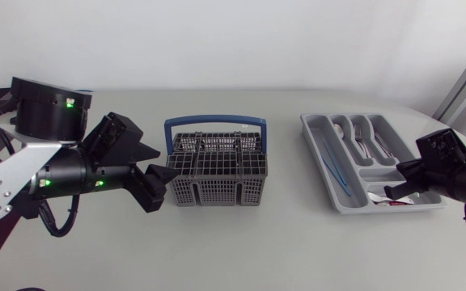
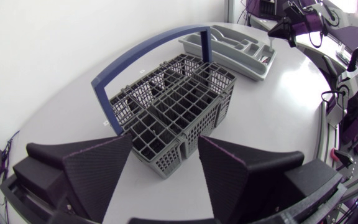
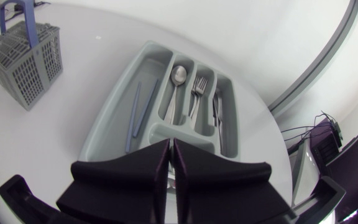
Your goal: Unload the cutlery basket into the drawer organizer.
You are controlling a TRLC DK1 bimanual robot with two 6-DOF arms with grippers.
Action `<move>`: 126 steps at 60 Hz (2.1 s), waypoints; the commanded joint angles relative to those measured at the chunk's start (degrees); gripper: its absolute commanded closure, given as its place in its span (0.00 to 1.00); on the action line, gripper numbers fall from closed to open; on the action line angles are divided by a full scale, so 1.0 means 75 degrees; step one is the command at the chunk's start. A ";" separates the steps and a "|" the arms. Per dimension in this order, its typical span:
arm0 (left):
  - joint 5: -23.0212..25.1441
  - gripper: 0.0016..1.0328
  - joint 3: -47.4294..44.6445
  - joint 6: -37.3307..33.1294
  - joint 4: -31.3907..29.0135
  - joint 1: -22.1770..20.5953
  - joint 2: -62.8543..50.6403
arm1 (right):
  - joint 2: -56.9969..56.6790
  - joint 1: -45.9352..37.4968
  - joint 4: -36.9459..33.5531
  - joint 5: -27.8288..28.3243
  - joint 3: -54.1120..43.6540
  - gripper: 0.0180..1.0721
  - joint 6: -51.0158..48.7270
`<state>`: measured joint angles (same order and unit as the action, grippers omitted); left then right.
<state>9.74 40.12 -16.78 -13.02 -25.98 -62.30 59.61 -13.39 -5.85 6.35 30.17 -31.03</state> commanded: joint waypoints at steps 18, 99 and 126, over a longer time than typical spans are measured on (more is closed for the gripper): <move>-0.0056 0.11 -0.0041 -0.0224 -0.0022 0.0089 -0.0107 | 0.1579 -0.0078 0.1940 -0.0835 -0.1047 0.94 -0.0855; 0.0073 0.11 0.0194 -0.0048 -0.0163 0.0159 -0.0212 | -0.1421 0.4094 -0.0802 -0.0026 0.0196 0.45 0.1945; 0.0588 0.77 0.0956 0.0327 -0.0034 0.0452 -0.1349 | 0.1403 0.5922 0.0955 0.0360 0.1297 0.94 0.3070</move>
<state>12.93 44.58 -15.88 -13.82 -24.18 -69.49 66.43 29.71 -0.36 8.86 37.82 -10.20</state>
